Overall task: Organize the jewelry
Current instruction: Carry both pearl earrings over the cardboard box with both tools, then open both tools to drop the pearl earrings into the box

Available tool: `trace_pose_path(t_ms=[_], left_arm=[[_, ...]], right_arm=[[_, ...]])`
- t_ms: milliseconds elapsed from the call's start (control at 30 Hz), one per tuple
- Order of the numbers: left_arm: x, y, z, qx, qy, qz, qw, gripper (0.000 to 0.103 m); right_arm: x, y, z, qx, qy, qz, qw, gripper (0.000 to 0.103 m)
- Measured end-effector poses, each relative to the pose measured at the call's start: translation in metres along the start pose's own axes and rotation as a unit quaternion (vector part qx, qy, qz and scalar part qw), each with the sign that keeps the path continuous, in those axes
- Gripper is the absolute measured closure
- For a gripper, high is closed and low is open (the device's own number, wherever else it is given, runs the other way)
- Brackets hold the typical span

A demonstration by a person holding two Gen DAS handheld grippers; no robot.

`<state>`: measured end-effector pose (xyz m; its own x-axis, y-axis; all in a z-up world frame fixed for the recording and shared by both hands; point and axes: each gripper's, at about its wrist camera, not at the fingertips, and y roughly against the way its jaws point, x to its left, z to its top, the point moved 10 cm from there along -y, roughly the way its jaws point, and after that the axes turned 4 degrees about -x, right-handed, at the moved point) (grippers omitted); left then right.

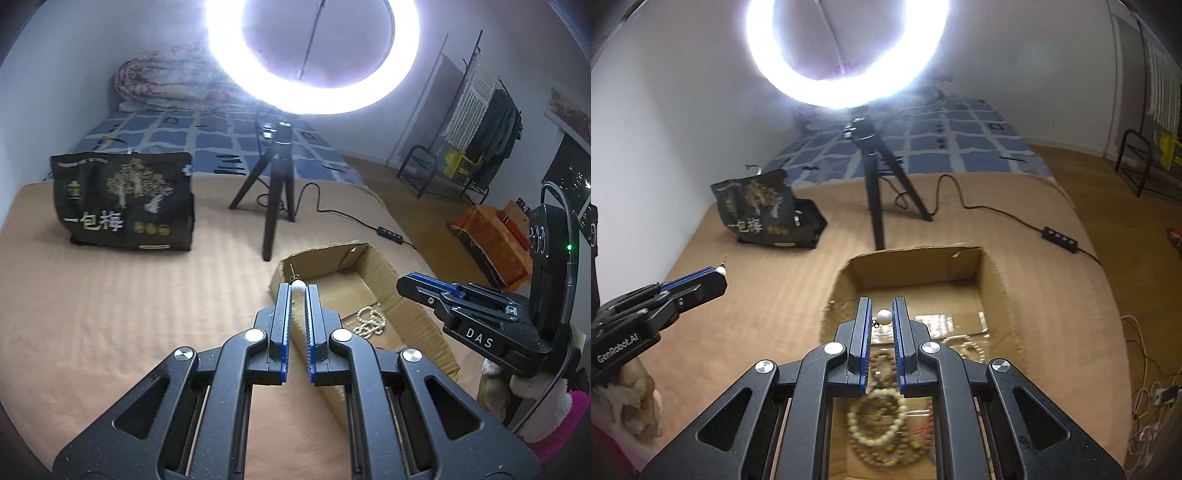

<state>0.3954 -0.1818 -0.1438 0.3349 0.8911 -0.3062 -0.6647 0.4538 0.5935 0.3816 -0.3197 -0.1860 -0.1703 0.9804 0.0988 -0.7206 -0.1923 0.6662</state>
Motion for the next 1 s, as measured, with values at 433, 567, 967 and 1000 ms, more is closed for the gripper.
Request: trace_pose_path(t_ms=[433,567,967,1000], left_arm=[[-0.030,-0.042,-0.004,0.017,-0.008,-0.012,0.9997,0.098],[-0.037,-0.050,-0.004,0.021,-0.013,-0.015,0.9996,0.098],[-0.041,-0.065,-0.004,0.030,-0.001,-0.013,0.9995,0.098],[-0.040,-0.066,-0.005,0.033,0.001,-0.011,0.9994,0.098]], right_arm=[[-0.042,-0.014,0.009,-0.006,-0.025,-0.016,1.000,0.094],[-0.046,-0.019,0.011,-0.006,-0.028,-0.017,0.999,0.094],[-0.055,-0.027,0.012,-0.002,-0.043,-0.015,0.999,0.093],[-0.056,-0.027,0.011,-0.002,-0.045,-0.017,0.999,0.092]])
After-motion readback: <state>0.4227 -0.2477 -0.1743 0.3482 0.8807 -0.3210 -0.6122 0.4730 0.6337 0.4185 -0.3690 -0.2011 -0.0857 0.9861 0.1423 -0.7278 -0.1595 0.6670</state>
